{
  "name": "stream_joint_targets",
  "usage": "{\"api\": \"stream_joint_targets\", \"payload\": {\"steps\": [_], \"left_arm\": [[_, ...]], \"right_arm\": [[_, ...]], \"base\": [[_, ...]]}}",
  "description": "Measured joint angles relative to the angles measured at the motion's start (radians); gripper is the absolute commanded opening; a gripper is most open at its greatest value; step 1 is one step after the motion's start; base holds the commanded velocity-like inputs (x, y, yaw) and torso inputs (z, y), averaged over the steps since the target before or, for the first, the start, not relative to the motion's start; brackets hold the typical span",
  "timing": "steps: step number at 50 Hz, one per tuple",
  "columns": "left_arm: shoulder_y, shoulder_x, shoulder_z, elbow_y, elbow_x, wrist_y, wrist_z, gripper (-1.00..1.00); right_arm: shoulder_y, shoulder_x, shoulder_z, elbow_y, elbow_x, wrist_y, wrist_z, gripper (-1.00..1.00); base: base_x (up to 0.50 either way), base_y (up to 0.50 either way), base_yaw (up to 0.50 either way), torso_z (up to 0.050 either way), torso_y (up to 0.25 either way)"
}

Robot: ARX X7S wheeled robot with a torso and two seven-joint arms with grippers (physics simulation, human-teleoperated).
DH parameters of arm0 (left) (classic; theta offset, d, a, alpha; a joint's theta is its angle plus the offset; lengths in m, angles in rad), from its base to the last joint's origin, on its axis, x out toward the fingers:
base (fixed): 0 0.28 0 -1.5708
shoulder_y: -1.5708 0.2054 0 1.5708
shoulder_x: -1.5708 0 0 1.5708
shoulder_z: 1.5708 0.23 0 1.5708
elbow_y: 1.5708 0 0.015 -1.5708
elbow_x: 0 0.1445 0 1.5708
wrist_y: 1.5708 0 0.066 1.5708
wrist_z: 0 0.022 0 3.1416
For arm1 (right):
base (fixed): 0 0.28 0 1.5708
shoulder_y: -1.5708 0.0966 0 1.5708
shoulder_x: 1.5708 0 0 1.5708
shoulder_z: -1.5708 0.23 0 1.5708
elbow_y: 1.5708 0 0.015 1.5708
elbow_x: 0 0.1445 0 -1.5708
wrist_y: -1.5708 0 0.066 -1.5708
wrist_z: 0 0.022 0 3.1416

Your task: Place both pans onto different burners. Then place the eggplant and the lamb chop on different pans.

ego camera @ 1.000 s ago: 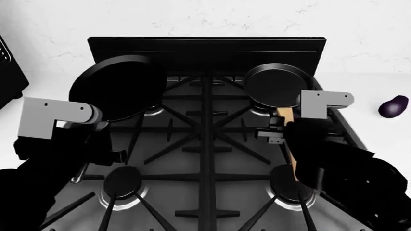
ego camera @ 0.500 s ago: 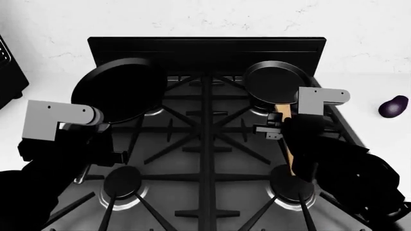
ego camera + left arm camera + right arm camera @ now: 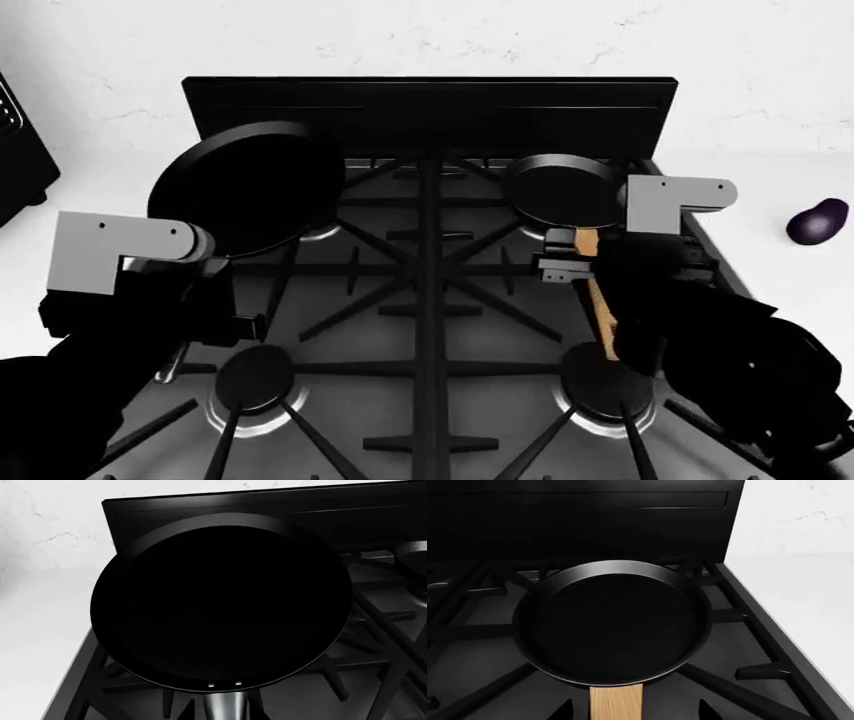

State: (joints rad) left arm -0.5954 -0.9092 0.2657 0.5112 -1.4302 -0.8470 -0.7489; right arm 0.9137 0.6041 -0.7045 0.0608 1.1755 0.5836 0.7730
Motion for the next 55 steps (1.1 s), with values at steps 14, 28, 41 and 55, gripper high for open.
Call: {"api": "stream_joint_targets", "payload": {"steps": [14,28,41,55], "left_arm": [[-0.006,0.005,0.01,-0.006,0.008,-0.002,0.005,-1.0],[-0.086,0.036,0.062,-0.054,0.018,-0.054,0.012,-1.0],[-0.248,0.123,0.16,-0.179,0.067,-0.134,0.043,-1.0],[-0.388,0.229,0.26,-0.366,0.16,-0.155,0.127,-1.0]], "right_arm": [[-0.007,0.022,0.021,-0.042,0.013,-0.003,0.013,1.0],[-0.053,0.106,0.101,-0.228,0.102,-0.028,0.07,1.0],[-0.105,0.147,0.144,-0.342,0.133,-0.072,0.081,1.0],[-0.138,0.158,0.157,-0.369,0.134,-0.099,0.074,1.0]], "base": [[0.0,0.0,0.0,0.001,0.003],[0.0,0.0,0.0,0.001,0.002],[0.0,0.0,0.0,0.001,0.002],[0.0,0.0,0.0,0.001,0.003]]}}
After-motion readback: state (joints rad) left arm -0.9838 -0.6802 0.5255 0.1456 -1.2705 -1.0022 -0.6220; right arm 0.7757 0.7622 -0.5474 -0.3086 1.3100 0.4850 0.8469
